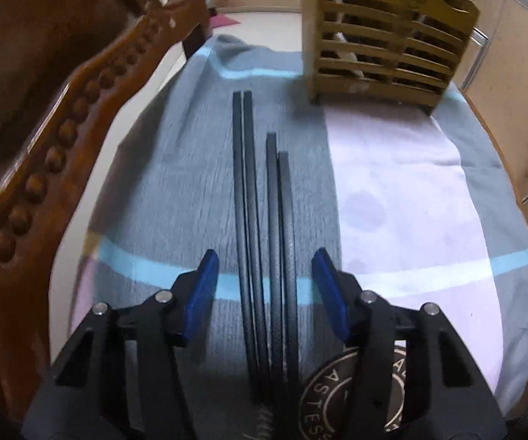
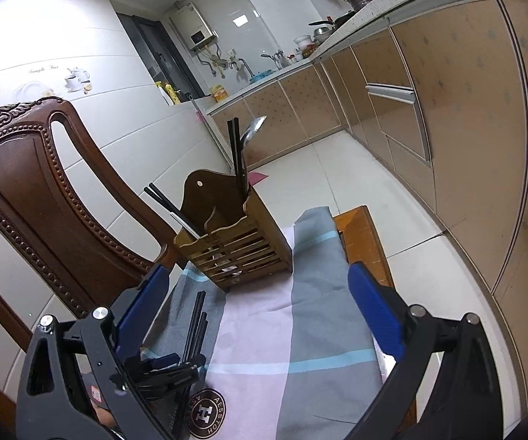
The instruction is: Organize utensils
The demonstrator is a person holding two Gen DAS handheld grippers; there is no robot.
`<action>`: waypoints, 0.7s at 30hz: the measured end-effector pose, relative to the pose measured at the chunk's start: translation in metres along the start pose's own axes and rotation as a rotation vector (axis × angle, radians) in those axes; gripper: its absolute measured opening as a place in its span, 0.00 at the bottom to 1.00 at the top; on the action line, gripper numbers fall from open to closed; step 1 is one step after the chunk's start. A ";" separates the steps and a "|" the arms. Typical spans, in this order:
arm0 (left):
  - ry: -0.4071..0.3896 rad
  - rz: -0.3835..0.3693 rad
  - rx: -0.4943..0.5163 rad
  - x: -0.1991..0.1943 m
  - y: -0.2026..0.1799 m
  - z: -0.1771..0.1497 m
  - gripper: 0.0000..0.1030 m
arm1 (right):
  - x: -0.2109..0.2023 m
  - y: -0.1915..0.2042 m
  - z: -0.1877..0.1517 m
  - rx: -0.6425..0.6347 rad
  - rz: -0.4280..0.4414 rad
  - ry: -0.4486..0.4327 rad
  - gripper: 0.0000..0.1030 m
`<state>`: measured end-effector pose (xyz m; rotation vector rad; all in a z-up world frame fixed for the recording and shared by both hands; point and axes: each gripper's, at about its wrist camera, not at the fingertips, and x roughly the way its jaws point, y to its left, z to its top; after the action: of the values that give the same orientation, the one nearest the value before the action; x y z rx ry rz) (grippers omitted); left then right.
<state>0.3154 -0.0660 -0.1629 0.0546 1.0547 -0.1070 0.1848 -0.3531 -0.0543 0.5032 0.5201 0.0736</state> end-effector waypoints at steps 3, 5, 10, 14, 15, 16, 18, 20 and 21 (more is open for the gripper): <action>0.010 -0.005 0.000 -0.003 -0.005 -0.003 0.36 | 0.000 -0.004 0.002 0.015 0.006 0.004 0.93; 0.010 0.000 0.001 -0.007 -0.013 -0.009 0.25 | 0.000 -0.007 0.003 0.023 0.006 0.002 0.93; -0.020 0.005 -0.010 -0.022 -0.035 -0.034 0.23 | -0.002 -0.014 0.007 0.046 0.009 0.001 0.93; -0.038 -0.020 -0.009 -0.041 -0.059 -0.064 0.23 | -0.004 -0.015 0.007 0.044 0.010 0.003 0.93; -0.039 -0.037 -0.010 -0.045 -0.066 -0.071 0.23 | -0.004 -0.016 0.007 0.044 0.009 0.006 0.93; -0.037 -0.050 -0.015 -0.048 -0.069 -0.073 0.23 | -0.003 -0.015 0.007 0.044 0.010 0.009 0.93; -0.032 -0.084 -0.024 -0.052 -0.077 -0.077 0.23 | -0.002 -0.015 0.007 0.043 0.011 0.015 0.93; -0.027 -0.090 -0.024 -0.049 -0.082 -0.073 0.23 | -0.002 -0.014 0.007 0.039 0.010 0.016 0.93; -0.020 -0.092 -0.036 -0.047 -0.083 -0.069 0.23 | -0.001 -0.013 0.006 0.037 0.009 0.017 0.93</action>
<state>0.2231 -0.1387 -0.1553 -0.0274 1.0385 -0.1718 0.1859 -0.3680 -0.0552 0.5417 0.5368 0.0774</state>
